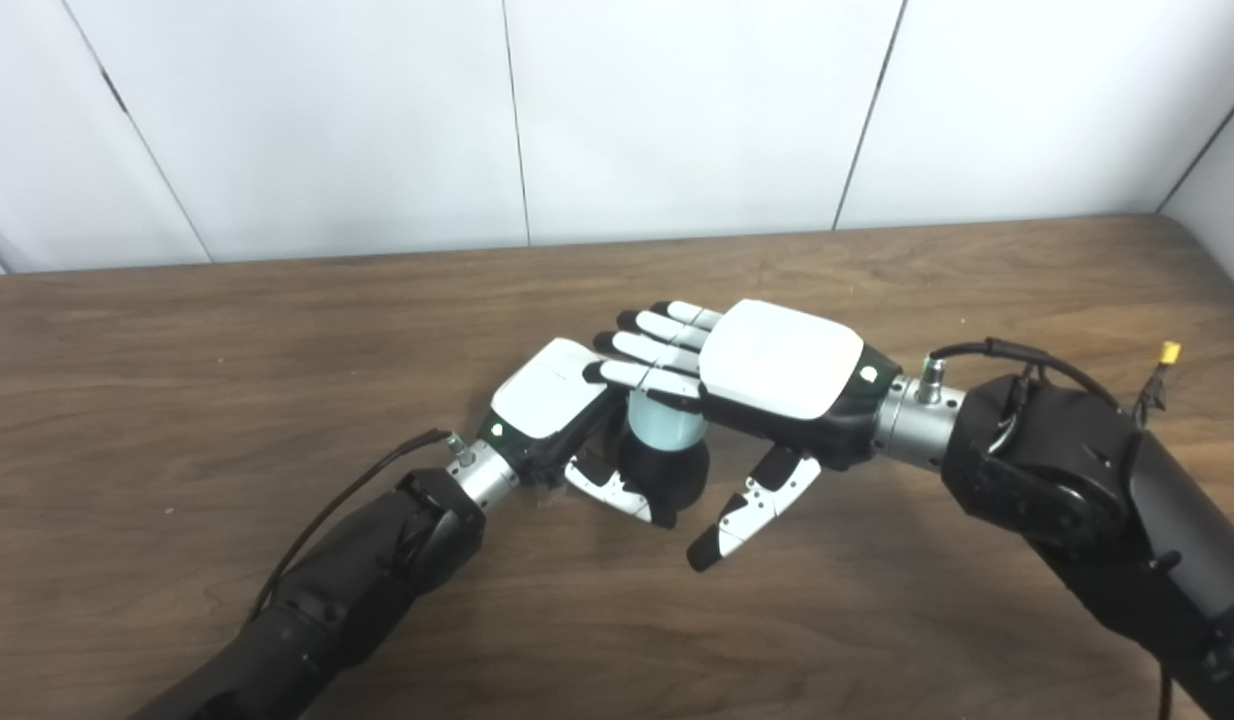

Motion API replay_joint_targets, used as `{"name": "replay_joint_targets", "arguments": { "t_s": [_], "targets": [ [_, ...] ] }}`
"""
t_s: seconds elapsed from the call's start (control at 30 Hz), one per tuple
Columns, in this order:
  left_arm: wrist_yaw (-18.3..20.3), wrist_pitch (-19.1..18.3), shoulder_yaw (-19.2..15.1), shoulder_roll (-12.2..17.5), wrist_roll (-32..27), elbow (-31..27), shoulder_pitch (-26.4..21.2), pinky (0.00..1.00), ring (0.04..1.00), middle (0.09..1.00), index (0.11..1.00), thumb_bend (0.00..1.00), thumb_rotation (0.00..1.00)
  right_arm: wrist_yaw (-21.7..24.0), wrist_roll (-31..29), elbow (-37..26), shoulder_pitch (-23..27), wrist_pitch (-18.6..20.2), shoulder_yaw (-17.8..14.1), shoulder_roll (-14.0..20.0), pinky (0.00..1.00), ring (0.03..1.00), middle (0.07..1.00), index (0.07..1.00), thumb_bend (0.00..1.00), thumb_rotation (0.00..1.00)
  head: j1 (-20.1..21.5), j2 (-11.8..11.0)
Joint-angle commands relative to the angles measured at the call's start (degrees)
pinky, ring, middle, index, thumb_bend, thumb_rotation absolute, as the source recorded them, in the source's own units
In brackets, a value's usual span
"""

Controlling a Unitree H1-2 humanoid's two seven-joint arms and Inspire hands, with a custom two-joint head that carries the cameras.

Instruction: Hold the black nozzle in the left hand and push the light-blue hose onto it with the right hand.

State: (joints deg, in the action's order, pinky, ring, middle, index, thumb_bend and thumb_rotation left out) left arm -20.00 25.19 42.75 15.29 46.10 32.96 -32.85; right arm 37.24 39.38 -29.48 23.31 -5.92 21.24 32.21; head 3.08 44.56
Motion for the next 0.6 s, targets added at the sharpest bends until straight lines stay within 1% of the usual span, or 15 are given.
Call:
{"name": "replay_joint_targets", "arguments": {
  "t_s": [0.0,0.03,0.07,0.1,0.13,0.17,0.23,0.27,0.33,0.4,0.47,0.5,0.57],
  "targets": [
    [5.9,-2.5,4.4,1.0,4.4,5.3,10.3,0.29,0.378,0.431,0.519,0.5,0.0,-0.1,-6.2,1.2,-2.3,4.4,-2.4,-2.6,0.92,1.0,1.0,0.999,0.78,0.81,0.1,0.0],
    [5.9,-2.5,4.5,1.0,4.5,5.4,10.3,0.29,0.378,0.431,0.52,0.5,0.0,-1.1,-7.7,1.0,-2.4,5.6,-3.8,-3.6,0.87,1.0,1.0,1.0,0.75,0.75,0.1,-0.1],
    [6.3,-2.6,4.4,1.1,4.3,5.4,10.2,0.29,0.378,0.431,0.521,0.5,0.0,-3.1,-11.7,0.8,-2.2,10.1,-7.3,-6.9,0.86,1.0,1.0,1.0,0.74,0.73,0.2,-0.2],
    [6.4,-2.5,4.4,1.1,4.2,5.5,10.2,0.29,0.38,0.431,0.523,0.5,0.0,-5.7,-16.3,1.0,-2.0,14.1,-11.1,-10.5,0.83,1.0,1.0,1.0,0.74,0.65,0.3,-0.3],
    [6.4,-2.4,4.4,1.1,4.2,5.6,10.2,0.3,0.382,0.43,0.523,0.5,0.0,-7.4,-19.5,1.1,-1.8,16.9,-13.9,-13.0,0.84,1.0,1.0,1.0,0.76,0.57,0.3,-0.3],
    [6.2,-2.1,4.4,1.0,4.0,5.9,10.1,0.3,0.384,0.429,0.523,0.5,0.0,-9.4,-23.2,1.7,-1.2,19.2,-17.3,-15.5,0.84,1.0,1.0,1.0,0.77,0.51,0.3,-0.5],
    [6.0,-1.7,4.3,1.0,3.9,6.1,10.0,0.31,0.385,0.431,0.523,0.5,0.0,-11.3,-26.1,2.4,-0.1,21.3,-21.3,-17.8,0.88,1.0,1.0,1.0,0.79,0.53,0.3,-0.5],
    [5.9,-2.0,4.4,0.9,4.2,6.0,10.0,0.31,0.385,0.431,0.523,0.5,0.0,-13.1,-27.2,2.7,1.2,23.3,-23.8,-19.4,0.87,1.0,1.0,1.0,0.82,0.55,0.3,-0.5],
    [6.0,-2.4,4.6,1.0,4.6,5.7,10.0,0.31,0.384,0.432,0.522,0.5,0.0,-15.4,-29.0,3.2,2.8,25.9,-27.0,-21.5,0.86,1.0,1.0,1.0,0.85,0.53,0.3,-0.5],
    [6.2,-2.5,4.4,0.9,4.4,5.5,10.0,0.29,0.384,0.431,0.517,0.5,0.0,-17.5,-32.2,4.5,3.6,27.4,-29.9,-23.4,0.88,1.0,1.0,1.0,0.88,0.49,0.3,-0.5],
    [6.1,-2.3,4.3,0.7,4.2,5.7,10.1,0.28,0.38,0.432,0.516,0.5,0.0,-18.9,-33.6,5.5,3.7,28.5,-31.3,-23.8,0.97,0.993,1.0,1.0,0.87,0.49,0.2,-0.4],
    [6.2,-2.4,4.3,0.7,4.1,5.6,10.1,0.28,0.377,0.432,0.517,0.5,0.0,-19.3,-34.6,5.8,3.4,29.0,-31.8,-23.8,0.99,0.988,1.0,1.0,0.87,0.48,0.1,-0.4],
    [6.4,-2.6,4.2,0.8,4.1,5.3,10.2,0.28,0.375,0.431,0.518,0.5,0.0,-19.8,-36.9,6.6,2.6,29.5,-32.4,-23.6,1.0,0.997,1.0,1.0,0.89,0.42,0.1,-0.3]
  ]
}}
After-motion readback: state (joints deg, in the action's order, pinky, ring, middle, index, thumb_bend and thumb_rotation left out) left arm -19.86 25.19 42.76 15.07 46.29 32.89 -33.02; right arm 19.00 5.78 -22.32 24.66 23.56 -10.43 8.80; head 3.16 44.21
